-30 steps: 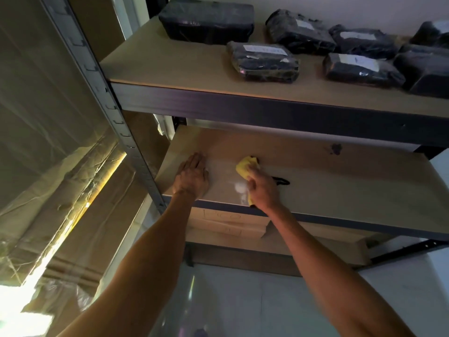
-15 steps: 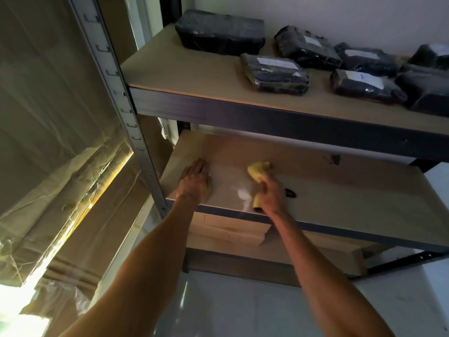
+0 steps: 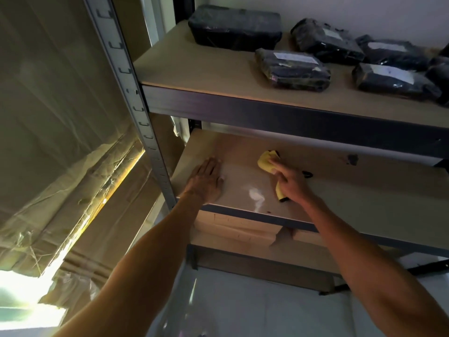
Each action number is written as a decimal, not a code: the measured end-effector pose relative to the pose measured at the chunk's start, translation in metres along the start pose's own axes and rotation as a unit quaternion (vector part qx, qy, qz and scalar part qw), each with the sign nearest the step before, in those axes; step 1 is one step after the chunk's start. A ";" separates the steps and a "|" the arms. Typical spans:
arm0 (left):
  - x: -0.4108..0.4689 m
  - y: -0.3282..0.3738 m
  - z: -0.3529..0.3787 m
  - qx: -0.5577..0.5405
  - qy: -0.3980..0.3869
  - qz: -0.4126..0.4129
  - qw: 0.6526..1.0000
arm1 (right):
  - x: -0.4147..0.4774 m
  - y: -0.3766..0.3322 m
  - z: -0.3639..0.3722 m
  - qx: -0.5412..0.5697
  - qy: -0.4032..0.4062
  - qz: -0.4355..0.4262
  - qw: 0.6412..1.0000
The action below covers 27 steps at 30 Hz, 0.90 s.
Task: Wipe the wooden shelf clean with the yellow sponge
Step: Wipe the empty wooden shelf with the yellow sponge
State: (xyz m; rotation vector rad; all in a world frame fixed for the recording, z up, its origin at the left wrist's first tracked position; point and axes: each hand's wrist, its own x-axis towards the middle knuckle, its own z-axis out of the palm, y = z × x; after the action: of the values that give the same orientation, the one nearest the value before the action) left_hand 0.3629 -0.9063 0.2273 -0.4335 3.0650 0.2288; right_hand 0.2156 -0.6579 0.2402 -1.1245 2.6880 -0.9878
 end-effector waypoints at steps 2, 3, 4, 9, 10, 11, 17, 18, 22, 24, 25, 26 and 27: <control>-0.002 0.000 0.001 -0.002 0.014 0.002 1.000 | 0.010 0.003 0.001 -0.012 -0.002 0.014 1.000; -0.002 0.001 0.001 -0.006 0.021 0.002 1.000 | 0.011 -0.002 0.005 -0.011 -0.007 -0.004 1.000; -0.003 0.001 0.001 -0.012 0.028 0.003 1.000 | 0.007 -0.010 0.010 -0.001 -0.018 -0.028 0.999; -0.023 0.009 -0.013 -0.056 0.105 -0.022 0.993 | -0.026 -0.044 0.025 0.032 -0.085 -0.091 0.992; -0.029 0.012 -0.015 -0.058 0.109 -0.042 0.991 | -0.027 -0.043 0.022 0.035 -0.081 -0.085 0.992; -0.034 0.014 -0.015 -0.063 0.105 -0.057 0.991 | -0.024 -0.039 0.018 0.034 -0.067 -0.071 0.995; -0.044 0.011 -0.004 -0.057 0.116 -0.029 0.991 | -0.013 -0.020 0.016 -0.025 -0.003 -0.022 0.999; -0.043 0.011 -0.003 -0.056 0.118 -0.029 0.991 | -0.020 -0.027 0.023 -0.020 -0.008 -0.044 0.999; -0.039 0.006 0.002 -0.053 0.104 -0.025 0.993 | -0.038 -0.046 0.026 0.005 -0.078 -0.102 0.992; -0.038 0.006 0.002 -0.051 0.102 -0.024 0.993 | -0.023 -0.032 0.016 0.010 -0.037 -0.061 0.997; -0.037 0.006 0.001 -0.048 0.101 -0.022 0.993 | -0.013 -0.022 0.011 0.011 -0.012 -0.032 0.999; -0.036 0.006 0.002 -0.044 0.100 -0.021 0.994 | -0.005 -0.014 0.008 0.005 -0.003 -0.011 1.000; -0.035 0.005 0.003 -0.039 0.099 -0.021 0.994 | -0.002 -0.011 0.008 -0.007 -0.007 -0.006 1.000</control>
State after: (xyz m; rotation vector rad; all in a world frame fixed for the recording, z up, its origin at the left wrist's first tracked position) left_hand 0.3947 -0.8913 0.2276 -0.5553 3.2443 0.3255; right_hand 0.2260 -0.6672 0.2398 -1.1481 2.6834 -0.9613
